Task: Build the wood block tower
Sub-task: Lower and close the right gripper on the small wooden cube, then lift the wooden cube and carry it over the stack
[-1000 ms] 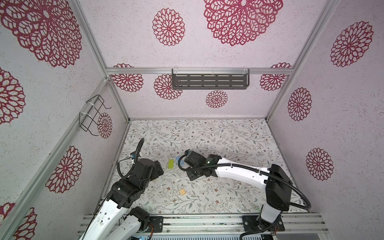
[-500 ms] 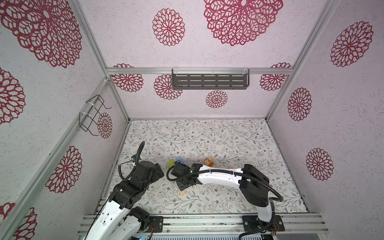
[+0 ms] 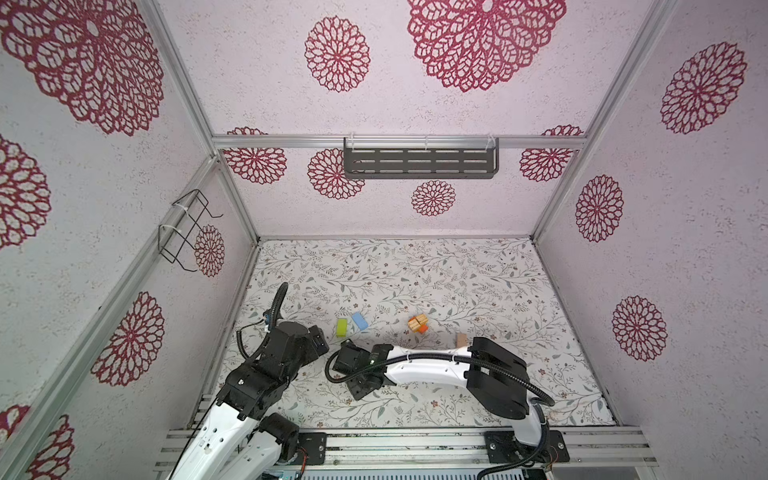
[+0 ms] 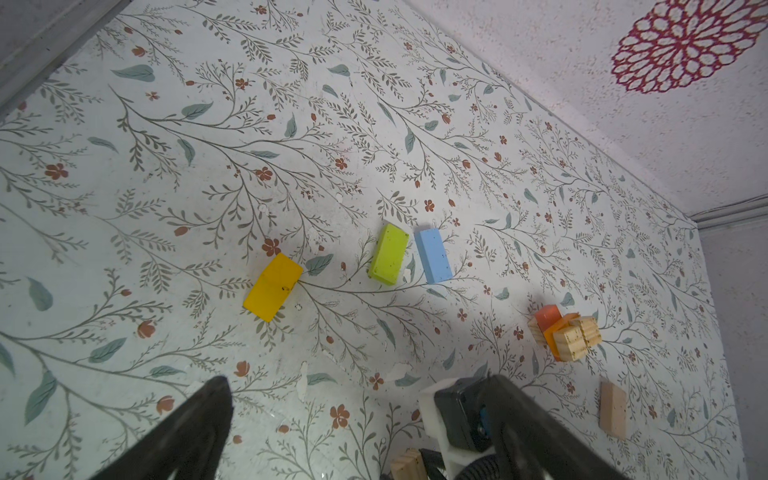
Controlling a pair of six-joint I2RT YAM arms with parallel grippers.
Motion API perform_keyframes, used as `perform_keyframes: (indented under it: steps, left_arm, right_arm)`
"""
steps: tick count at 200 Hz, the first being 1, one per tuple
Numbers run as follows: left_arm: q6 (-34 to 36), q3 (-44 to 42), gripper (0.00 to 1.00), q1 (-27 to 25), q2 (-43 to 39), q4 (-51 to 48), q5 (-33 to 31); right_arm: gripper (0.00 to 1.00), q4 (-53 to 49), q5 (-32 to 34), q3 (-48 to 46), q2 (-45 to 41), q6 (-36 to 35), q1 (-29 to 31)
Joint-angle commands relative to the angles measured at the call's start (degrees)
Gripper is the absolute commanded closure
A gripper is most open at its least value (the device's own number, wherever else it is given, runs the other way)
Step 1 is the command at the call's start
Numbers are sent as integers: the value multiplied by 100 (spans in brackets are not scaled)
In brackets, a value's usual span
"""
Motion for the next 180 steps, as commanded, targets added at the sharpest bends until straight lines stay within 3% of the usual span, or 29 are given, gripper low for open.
perform_keyframes:
  steps: [1,79,140,180]
  left_arm:
    - [-68,-95,3,36,-63,87,-13]
    - [-94,-91,3,44,-83,86,40]
    - [36,27,3,46,190,243,66]
    - [175,179,3,44,690,511,56]
  right_arm:
    - [53,-139,107,16,-23,123,39]
    - [70,-383,344,-63,-117,89,93]
    - [71,-617,267,-66,-594,-124,-126]
    - [71,-1133,297,-1,-1024,-583,-729]
